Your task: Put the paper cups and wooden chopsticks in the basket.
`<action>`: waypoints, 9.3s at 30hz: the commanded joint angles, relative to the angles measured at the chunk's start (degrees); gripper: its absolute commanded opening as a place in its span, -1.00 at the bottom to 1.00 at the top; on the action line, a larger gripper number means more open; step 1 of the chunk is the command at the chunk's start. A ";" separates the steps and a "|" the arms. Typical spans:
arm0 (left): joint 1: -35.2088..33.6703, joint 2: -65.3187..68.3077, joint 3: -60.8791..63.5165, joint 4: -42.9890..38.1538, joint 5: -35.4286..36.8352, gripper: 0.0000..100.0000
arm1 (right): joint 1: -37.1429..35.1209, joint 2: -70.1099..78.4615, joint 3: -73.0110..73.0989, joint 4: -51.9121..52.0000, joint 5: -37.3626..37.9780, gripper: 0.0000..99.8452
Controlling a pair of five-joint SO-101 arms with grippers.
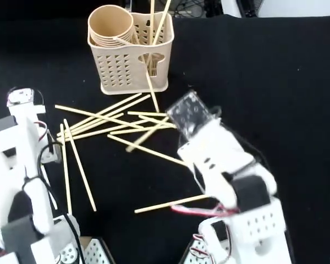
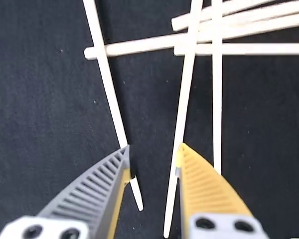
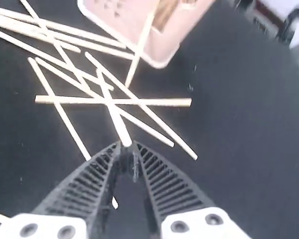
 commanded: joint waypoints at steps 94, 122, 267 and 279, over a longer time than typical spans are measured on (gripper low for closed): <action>0.48 -12.48 14.64 -5.54 -2.20 -0.68 | 5.80 44.62 1.10 -20.84 37.89 -0.51; 0.48 -12.48 14.73 -5.19 -2.20 -0.68 | 4.66 76.44 -18.95 -20.84 37.89 -0.92; 0.40 -12.48 14.11 -5.45 -2.11 -0.68 | 6.24 9.80 -12.09 -15.56 14.24 -0.98; 0.40 -12.48 13.58 -5.27 -2.11 -0.68 | 6.24 9.27 -19.38 -24.53 2.20 -0.98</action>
